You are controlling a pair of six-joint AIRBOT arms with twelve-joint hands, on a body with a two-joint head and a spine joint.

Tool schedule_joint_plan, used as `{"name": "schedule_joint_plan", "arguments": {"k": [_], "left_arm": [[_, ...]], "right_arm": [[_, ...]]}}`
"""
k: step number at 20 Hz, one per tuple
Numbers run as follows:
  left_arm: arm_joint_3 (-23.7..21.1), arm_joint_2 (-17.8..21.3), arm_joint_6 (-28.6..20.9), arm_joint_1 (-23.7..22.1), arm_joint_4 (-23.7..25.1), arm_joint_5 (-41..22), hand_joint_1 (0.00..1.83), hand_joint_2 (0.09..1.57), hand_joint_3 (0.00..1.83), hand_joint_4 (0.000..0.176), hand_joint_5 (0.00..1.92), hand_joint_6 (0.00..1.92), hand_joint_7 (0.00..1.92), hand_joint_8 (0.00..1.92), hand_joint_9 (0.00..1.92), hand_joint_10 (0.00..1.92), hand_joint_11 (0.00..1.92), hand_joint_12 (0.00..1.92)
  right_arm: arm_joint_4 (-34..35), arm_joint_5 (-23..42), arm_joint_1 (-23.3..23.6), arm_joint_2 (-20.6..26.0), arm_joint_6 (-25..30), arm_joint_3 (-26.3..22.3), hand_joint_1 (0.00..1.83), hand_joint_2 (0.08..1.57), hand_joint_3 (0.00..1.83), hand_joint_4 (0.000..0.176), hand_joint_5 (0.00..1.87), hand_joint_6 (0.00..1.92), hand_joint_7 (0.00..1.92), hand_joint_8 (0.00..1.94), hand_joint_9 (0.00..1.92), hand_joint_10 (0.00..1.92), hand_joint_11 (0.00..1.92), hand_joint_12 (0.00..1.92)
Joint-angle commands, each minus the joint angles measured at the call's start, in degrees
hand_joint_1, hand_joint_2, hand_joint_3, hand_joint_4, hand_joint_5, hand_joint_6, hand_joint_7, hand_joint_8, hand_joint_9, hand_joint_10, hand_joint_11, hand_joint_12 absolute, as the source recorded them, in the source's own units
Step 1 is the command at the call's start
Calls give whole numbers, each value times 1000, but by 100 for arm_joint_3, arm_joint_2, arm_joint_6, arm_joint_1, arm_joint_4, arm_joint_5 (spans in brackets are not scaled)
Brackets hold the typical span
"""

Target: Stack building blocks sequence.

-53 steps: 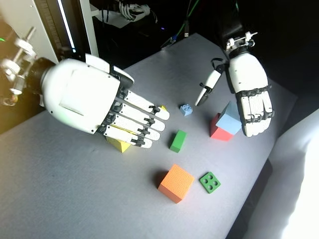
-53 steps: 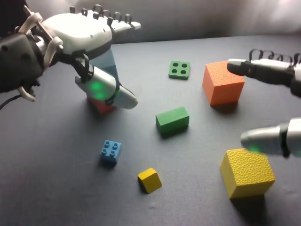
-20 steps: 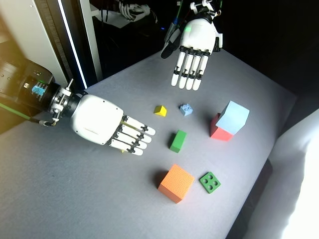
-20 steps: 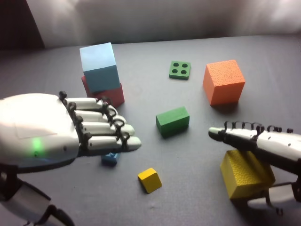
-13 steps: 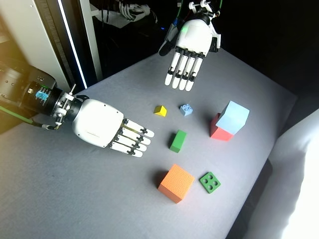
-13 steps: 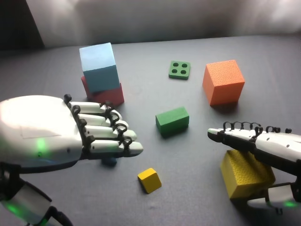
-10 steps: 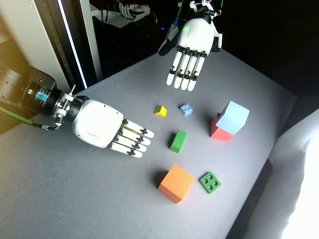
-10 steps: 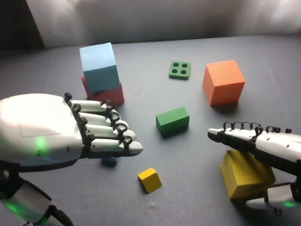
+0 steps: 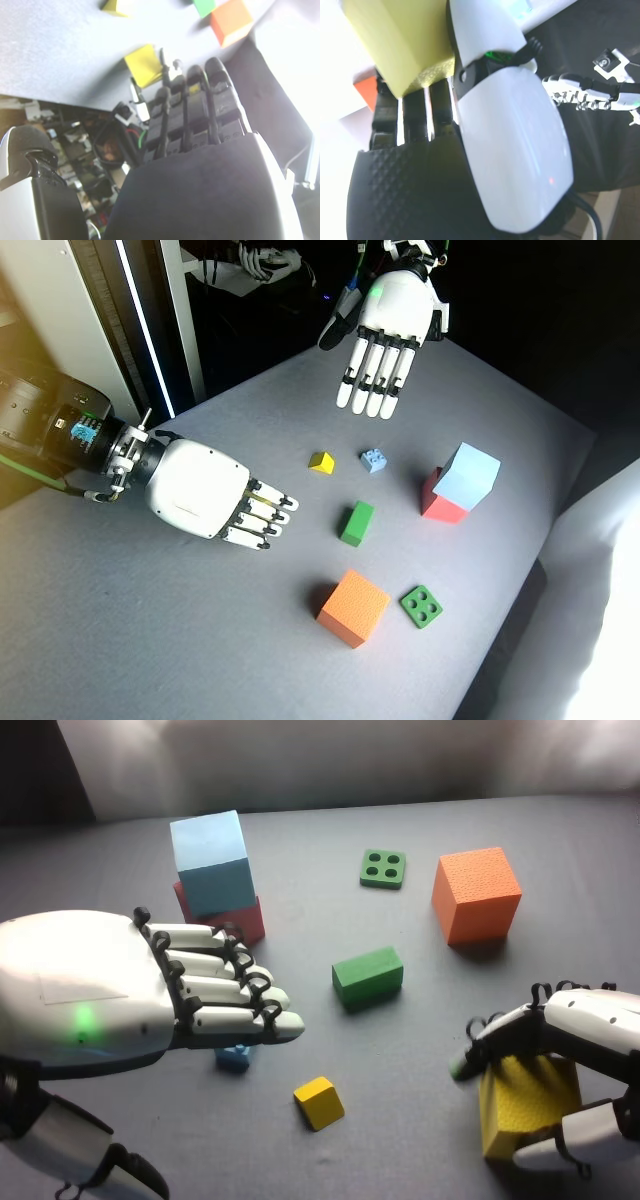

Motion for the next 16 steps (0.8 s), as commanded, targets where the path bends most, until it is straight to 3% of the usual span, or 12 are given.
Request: {"name": "schedule_joint_plan", "arguments": {"k": [1, 2, 4, 5, 6, 7, 8, 9, 10, 12, 15, 16], "left_arm": [[-26, 77, -20, -81, -231, -270, 410, 991, 8, 0, 117, 1, 153, 2, 146, 2, 0, 467], [-28, 77, -20, -89, -231, -259, 461, 976, 0, 0, 156, 9, 197, 11, 186, 12, 0, 606], [-28, 77, -20, -110, -231, -248, 476, 988, 2, 0, 145, 1, 191, 2, 177, 3, 0, 543], [-30, 77, -20, -118, -231, -247, 444, 993, 3, 0, 146, 1, 193, 2, 181, 3, 0, 552], [-32, 77, -20, -121, -231, -244, 407, 1003, 5, 0, 122, 0, 169, 0, 166, 0, 0, 514], [-36, 77, -20, -124, -231, -237, 384, 1012, 5, 0, 107, 0, 153, 0, 156, 0, 0, 479], [-39, 77, -20, -127, -231, -228, 372, 1016, 4, 0, 120, 4, 172, 6, 165, 3, 0, 495], [-43, 77, -20, -130, -231, -218, 430, 1016, 2, 0, 123, 3, 166, 2, 160, 1, 0, 479], [-45, 77, -20, -133, -231, -213, 465, 993, 0, 0, 178, 10, 219, 10, 211, 11, 0, 608], [-51, 76, -20, -144, -231, -194, 361, 1023, 6, 0, 108, 0, 140, 0, 146, 0, 0, 458], [-64, 75, -19, -156, -230, -161, 377, 1015, 0, 0, 137, 6, 178, 9, 180, 10, 0, 551], [-64, 73, -19, -164, -221, -153, 378, 1024, 3, 0, 102, 9, 144, 11, 151, 10, 0, 433]], "right_arm": [[-82, 319, 29, 33, 19, -11, 1381, 1096, 0, 0, 901, 1054, 1087, 751, 957, 1089, 679, 1125], [-82, 342, 59, 43, 19, -10, 1381, 1101, 1, 0, 894, 1084, 1050, 816, 956, 1109, 707, 1081], [-107, 419, 232, 97, 19, 22, 1381, 1103, 0, 0, 908, 1056, 1058, 812, 929, 1152, 682, 1100], [-160, 382, 425, 135, 19, 81, 1468, 1104, 2, 0, 907, 1031, 1073, 757, 946, 1055, 681, 1500], [-217, 310, 581, 157, 19, 129, 1486, 1110, 0, 0, 891, 1037, 1054, 779, 945, 1047, 688, 1590], [-322, 122, 854, 182, 19, 222, 1402, 1108, 0, 0, 885, 1071, 1065, 803, 919, 1145, 644, 1295], [-361, -71, 1092, 193, 19, 303, 1472, 1113, 0, 0, 878, 1054, 1039, 818, 945, 1064, 671, 1550], [-447, -311, 1367, 196, 20, 408, 1399, 1108, 0, 0, 887, 1072, 1065, 803, 926, 1138, 645, 1262], [-674, -550, 1636, 195, 22, 512, 1386, 1100, 0, 0, 892, 1060, 1098, 769, 921, 1145, 658, 1156], [-930, -880, 2118, 187, 28, 700, 1381, 1102, 0, 0, 909, 1044, 1077, 798, 914, 1163, 667, 1119], [-1037, -1515, 2669, 16, 90, 1029, 1383, 1098, 0, 0, 920, 1036, 1082, 777, 928, 1149, 657, 1119], [-1037, -1873, 2893, -113, 154, 1220, 1380, 1102, 1, 0, 912, 1051, 1070, 798, 913, 1167, 642, 1133]]}}
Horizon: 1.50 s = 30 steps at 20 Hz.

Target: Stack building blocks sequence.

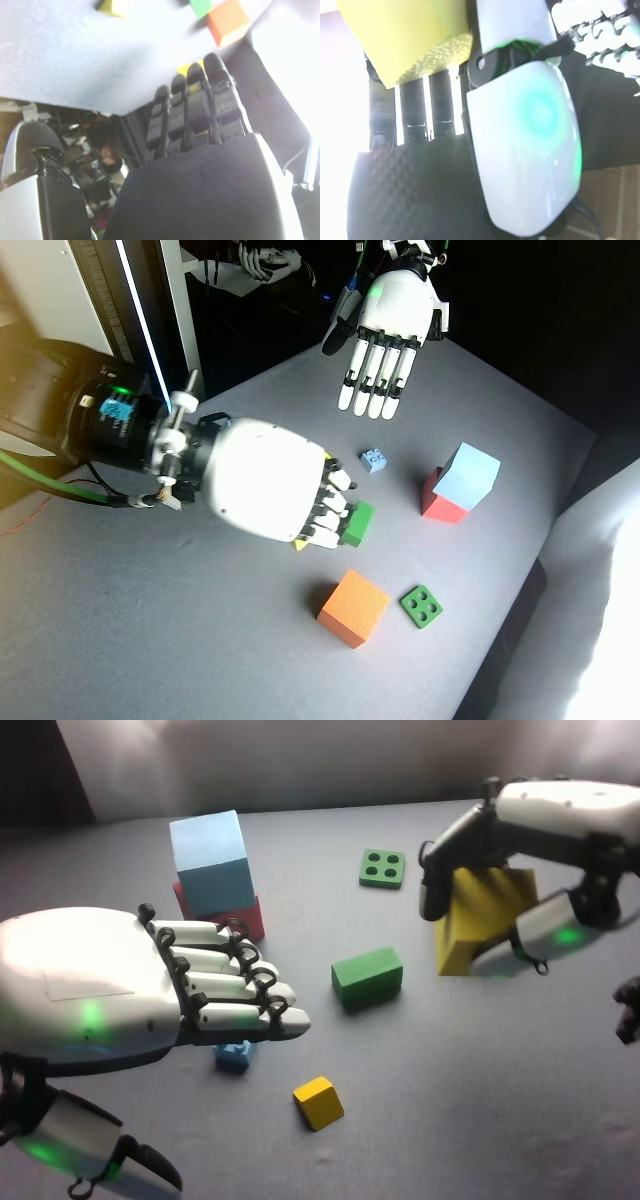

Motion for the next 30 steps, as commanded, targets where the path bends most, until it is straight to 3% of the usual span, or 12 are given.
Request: {"name": "schedule_joint_plan", "arguments": {"k": [1, 3, 6, 7, 10, 13, 14, 19, 21, 24, 26, 30], "left_arm": [[-5, 73, -17, -84, -207, -289, 417, 1003, 0, 0, 153, 16, 194, 17, 193, 17, 0, 526], [-5, 72, -17, -95, -190, -284, 386, 1014, 2, 0, 132, 2, 173, 2, 178, 5, 0, 518], [-5, 69, -17, -99, -169, -282, 413, 1019, 3, 0, 92, 0, 135, 0, 129, 0, 0, 402], [-5, 69, -17, -99, -161, -282, 382, 1020, 2, 0, 123, 9, 170, 9, 159, 10, 0, 477], [-5, 66, -17, -103, -159, -274, 394, 1030, 2, 0, 121, 6, 168, 8, 164, 10, 0, 435], [4, 61, -16, -122, -145, -263, 409, 1037, 2, 0, 109, 0, 161, 1, 152, 1, 0, 419], [4, 60, -16, -128, -137, -263, 397, 1031, 0, 0, 138, 6, 188, 7, 177, 8, 0, 537], [5, 53, -16, -154, -126, -263, 411, 1072, 4, 0, 94, 0, 129, 1, 129, 1, 0, 337], [3, 46, -16, -163, -122, -263, 393, 1062, 0, 0, 130, 6, 176, 7, 181, 11, 0, 483], [10, 38, -16, -185, -80, -245, 378, 1068, 2, 0, 113, 0, 166, 0, 166, 0, 0, 436], [22, 36, -16, -186, -62, -245, 370, 1072, 2, 0, 96, 2, 140, 1, 141, 1, 0, 382], [38, 30, -16, -204, -39, -245, 429, 1067, 0, 0, 120, 4, 178, 5, 166, 5, 0, 455]], "right_arm": [[-15, 8, 193, -6, 188, 131, 1383, 1095, 0, 0, 926, 1024, 1087, 774, 932, 1138, 661, 1125], [-4, -505, 491, -181, 484, 493, 1382, 1098, 0, 0, 907, 1055, 1106, 757, 920, 1135, 660, 1101], [-4, -764, 881, -447, 415, 940, 1382, 1098, 0, 0, 883, 1078, 1122, 731, 930, 1123, 683, 1067], [-4, -884, 990, -556, 380, 1103, 1378, 1108, 2, 0, 863, 1108, 1092, 781, 908, 1160, 668, 1076], [-8, -967, 1167, -874, 262, 1620, 1377, 1111, 1, 0, 862, 1108, 1065, 814, 913, 1170, 667, 1092], [-6, -816, 1128, -1109, 294, 2061, 1377, 1115, 1, 0, 865, 1106, 1044, 856, 906, 1176, 672, 1084], [-6, -816, 1093, -1144, 293, 2136, 1373, 1129, 1, 0, 821, 1149, 1024, 910, 884, 1207, 657, 1093], [1, -635, 670, -1324, 441, 2569, 1374, 1129, 0, 0, 817, 1140, 1013, 910, 908, 1205, 679, 1083], [2, -627, 585, -1389, 524, 2715, 1368, 1147, 0, 0, 784, 1198, 978, 967, 866, 1263, 633, 1096], [82, -633, 567, -1421, 555, 2758, 1375, 1123, 0, 0, 837, 1119, 1027, 884, 911, 1195, 676, 1079], [180, -627, 574, -1425, 555, 2757, 1371, 1137, 1, 0, 807, 1177, 992, 937, 884, 1230, 655, 1078], [397, -579, 611, -1439, 555, 2757, 1374, 1128, 1, 0, 807, 1163, 1039, 877, 893, 1202, 676, 1059]]}}
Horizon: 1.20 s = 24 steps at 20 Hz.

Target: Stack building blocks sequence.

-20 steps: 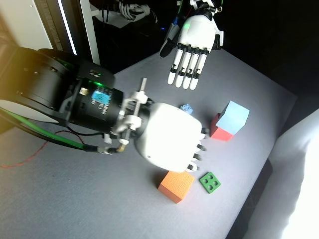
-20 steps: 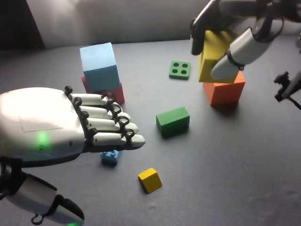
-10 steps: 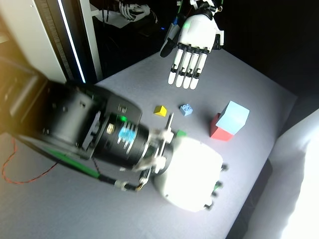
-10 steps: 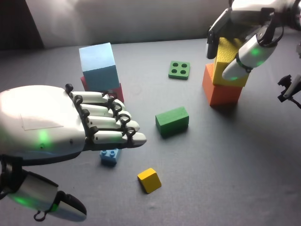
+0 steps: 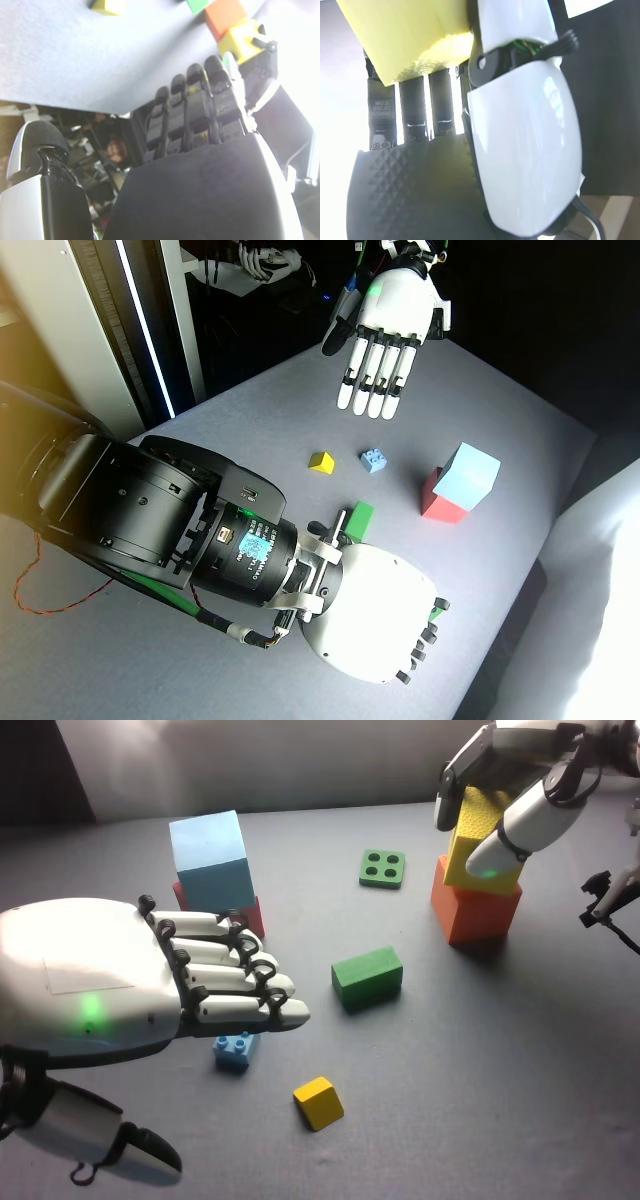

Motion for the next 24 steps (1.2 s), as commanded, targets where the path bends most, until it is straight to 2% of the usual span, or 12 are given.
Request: {"name": "schedule_joint_plan", "arguments": {"k": [1, 6, 8, 9, 10, 12, 17, 20, 21, 22, 23, 24], "left_arm": [[18, 36, -19, -83, -199, -293, 435, 1065, 0, 0, 133, 6, 193, 7, 183, 8, 0, 485], [21, 33, -18, -97, -196, -293, 392, 1080, 1, 0, 117, 4, 152, 5, 145, 5, 0, 437], [21, 28, -18, -106, -192, -293, 406, 1071, 0, 0, 135, 6, 175, 8, 165, 10, 0, 482], [19, 22, -18, -117, -188, -288, 386, 1077, 1, 0, 106, 2, 151, 4, 144, 5, 0, 435], [15, 20, -18, -124, -183, -280, 396, 1080, 1, 0, 106, 2, 148, 3, 142, 3, 0, 404], [9, 20, -18, -130, -174, -274, 431, 1077, 0, 0, 117, 5, 150, 2, 141, 2, 0, 388], [9, 18, -18, -134, -173, -265, 403, 1094, 1, 0, 99, 5, 144, 3, 123, 3, 0, 310], [9, 17, -18, -145, -173, -258, 397, 1088, 0, 0, 114, 7, 157, 6, 138, 7, 0, 337], [8, 16, -19, -149, -173, -255, 362, 1083, 0, 0, 110, 3, 151, 2, 132, 3, 0, 371], [4, 16, -19, -153, -174, -249, 362, 1083, 0, 0, 110, 3, 151, 2, 132, 3, 0, 371], [1, 16, -19, -159, -174, -246, 369, 1087, 0, 0, 115, 3, 159, 5, 137, 7, 0, 351], [-3, 16, -19, -166, -175, -236, 373, 1081, 0, 0, 116, 3, 163, 6, 141, 8, 0, 354]], "right_arm": [[74, 578, 65, 56, 50, 10, 1375, 1123, 0, 0, 818, 1146, 1044, 853, 912, 1189, 690, 1046], [79, 514, -47, 44, 51, 8, 1377, 1115, 0, 0, 856, 1100, 1051, 831, 921, 1184, 682, 1075], [101, 584, -89, 41, 51, 4, 1363, 1158, 3, 0, 744, 1266, 984, 953, 824, 1312, 617, 1109], [102, 642, -124, 37, 51, 4, 1216, 1200, 4, 0, 715, 1370, 906, 1102, 742, 771, 527, 1157], [102, 686, -163, 35, 50, 5, 1183, 1167, 0, 0, 685, 589, 772, 509, 681, 446, 386, 1166], [101, 745, -220, 33, 11, 7, 1145, 1151, 0, 0, 695, 80, 740, 58, 644, 117, 230, 1161], [101, 782, -223, 33, 9, 7, 786, 1074, 0, 0, 370, 0, 418, 0, 394, 0, 11, 969], [101, 782, -220, 34, 9, 6, 743, 1044, 0, 0, 322, 0, 364, 0, 355, 0, 1, 917], [101, 782, -216, 34, 10, 5, 562, 945, 0, 0, 183, 0, 211, 6, 220, 1, 0, 679], [101, 779, -208, 35, 10, 5, 562, 945, 0, 0, 183, 0, 211, 6, 220, 1, 0, 679], [101, 773, -203, 36, 10, 5, 452, 838, 0, 0, 71, 4, 69, 9, 46, 8, 0, 271], [101, 764, -198, 36, 10, 5, 424, 822, 0, 0, 47, 1, 46, 3, 23, 1, 0, 212]]}}
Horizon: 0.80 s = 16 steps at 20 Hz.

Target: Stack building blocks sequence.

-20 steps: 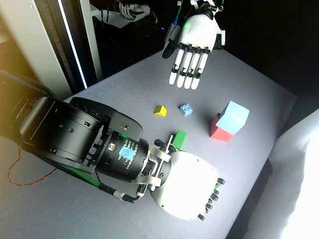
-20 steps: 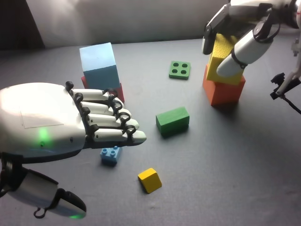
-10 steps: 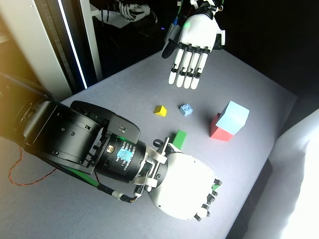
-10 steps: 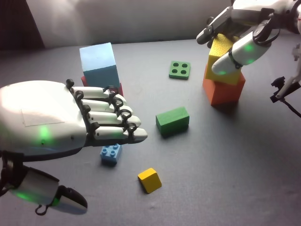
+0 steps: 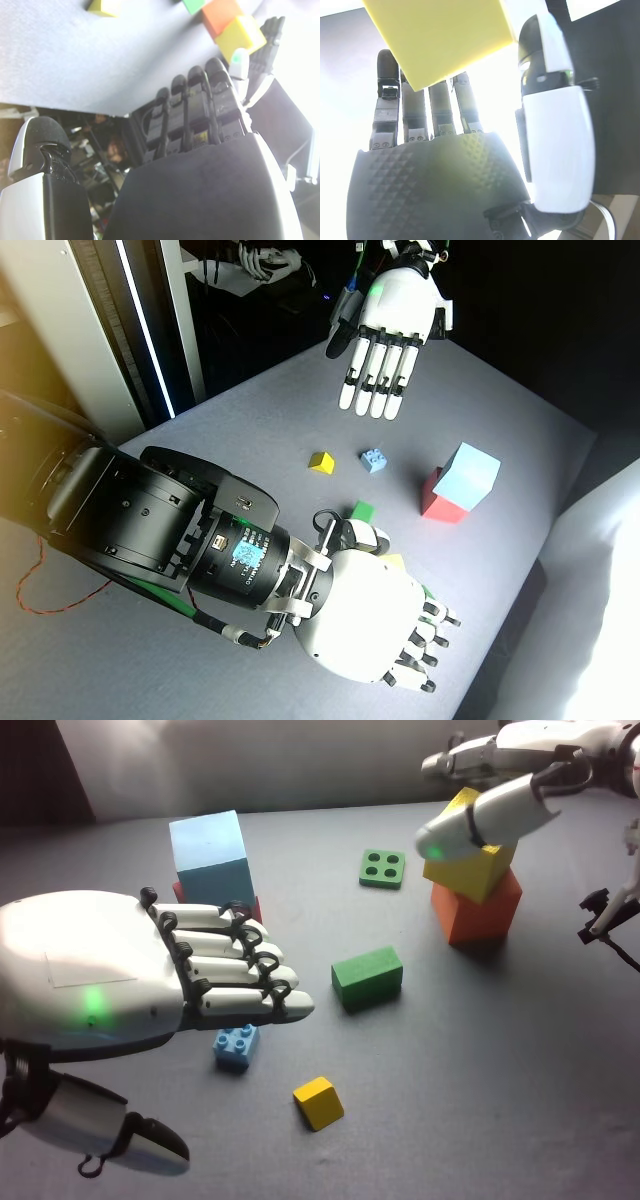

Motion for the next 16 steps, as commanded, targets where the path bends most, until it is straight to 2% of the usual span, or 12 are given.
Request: {"name": "schedule_joint_plan", "arguments": {"k": [1, 2, 4, 5, 8, 10, 12, 13, 14, 16], "left_arm": [[-7, 23, -18, -79, -200, -263, 366, 1086, 0, 0, 100, 1, 146, 4, 130, 2, 0, 314], [-11, 23, -18, -87, -203, -258, 395, 1073, 0, 0, 141, 8, 173, 8, 154, 7, 0, 405], [-21, 24, -18, -99, -208, -252, 373, 1087, 3, 0, 140, 3, 179, 4, 160, 5, 0, 383], [-27, 24, -18, -104, -208, -237, 361, 1090, 2, 0, 143, 2, 189, 5, 174, 7, 0, 424], [-30, 24, -20, -138, -208, -234, 302, 1104, 3, 0, 93, 1, 137, 1, 125, 0, 0, 276], [-20, 22, -20, -176, -207, -230, 372, 1080, 0, 0, 136, 9, 182, 9, 166, 10, 0, 398], [-25, 20, -35, -178, -208, -213, 344, 1083, 0, 0, 162, 10, 206, 10, 187, 11, 0, 469], [-33, 20, -35, -178, -205, -210, 319, 1082, 0, 0, 140, 2, 189, 2, 177, 5, 0, 451], [-45, 22, -58, -179, -203, -210, 294, 1091, 2, 0, 119, 1, 166, 1, 156, 2, 0, 390], [-57, 22, -59, -179, -194, -209, 334, 1087, 0, 0, 139, 6, 185, 6, 169, 6, 0, 426]], "right_arm": [[37, 534, 65, 72, 36, 5, 366, 771, 0, 0, 45, 1, 42, 1, 24, 1, 0, 226], [37, 491, 97, 75, 36, 3, 328, 732, 0, 0, 8, 0, 8, 0, 4, 0, 0, 121], [35, 433, 226, 158, 35, -79, 290, 673, 0, 0, 0, 0, 0, 0, 0, 0, 0, 9], [-5, 434, 310, 256, 30, -179, 264, 657, 0, 0, 0, 0, 0, 0, 0, 0, 0, 1], [-524, 551, 495, 547, 31, -544, 249, 621, 0, 0, 0, 0, 0, 0, 0, 0, 0, 0], [-987, 793, 575, 841, 31, -896, 222, 600, 0, 0, 0, 0, 0, 0, 0, 0, 0, 0], [-1622, 1351, 524, 1275, 33, -1387, 209, 602, 0, 0, 0, 0, 0, 0, 0, 0, 0, 0], [-1857, 1559, 460, 1412, 35, -1530, 231, 609, 0, 0, 0, 0, 0, 0, 0, 0, 0, 0], [-2254, 2062, 304, 1641, 68, -1735, 237, 617, 0, 0, 0, 0, 0, 0, 0, 0, 0, 0], [-3182, 2629, 31, 1941, 929, -1851, 271, 630, 0, 0, 0, 0, 0, 0, 0, 0, 0, 0]]}}
